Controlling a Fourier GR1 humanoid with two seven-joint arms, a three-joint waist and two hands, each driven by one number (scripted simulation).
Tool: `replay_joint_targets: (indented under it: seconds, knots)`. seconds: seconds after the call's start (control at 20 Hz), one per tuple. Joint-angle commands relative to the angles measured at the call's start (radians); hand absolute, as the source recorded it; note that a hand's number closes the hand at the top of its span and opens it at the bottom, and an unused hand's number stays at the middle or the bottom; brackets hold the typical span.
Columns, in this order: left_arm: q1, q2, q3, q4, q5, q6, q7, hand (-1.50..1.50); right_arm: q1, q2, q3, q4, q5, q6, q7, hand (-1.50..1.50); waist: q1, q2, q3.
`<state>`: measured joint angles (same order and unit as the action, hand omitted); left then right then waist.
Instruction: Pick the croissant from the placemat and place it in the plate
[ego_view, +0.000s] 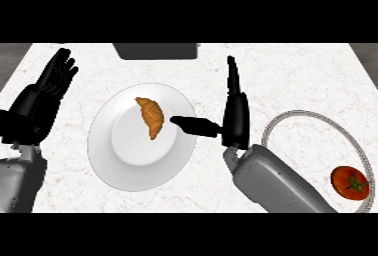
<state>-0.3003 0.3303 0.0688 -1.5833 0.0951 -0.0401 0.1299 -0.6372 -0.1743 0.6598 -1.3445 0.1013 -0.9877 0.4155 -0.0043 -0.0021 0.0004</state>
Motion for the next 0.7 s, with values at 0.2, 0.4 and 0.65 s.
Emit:
replay_joint_targets:
  seconds: [0.2, 0.4, 0.65]
  knots:
    - [-0.042, -0.013, 0.015, 0.035, -0.016, -0.004, 0.017, 0.00, 0.313, -0.176, -0.043, -0.280, -0.025, 0.123, -0.130, -1.50, -0.008, 0.002, 0.000]
    - [0.100, -0.008, 0.024, -0.101, -0.010, -0.034, -0.001, 0.00, 0.389, -0.254, -0.111, -0.413, -0.026, 0.205, -0.088, -1.50, 0.003, 0.000, 0.000]
    - [0.048, -0.026, 0.032, -0.064, -0.021, -0.039, 0.015, 0.00, 0.444, -0.284, -0.212, -0.429, 0.006, 0.273, -0.119, -1.50, 0.001, 0.001, 0.000]
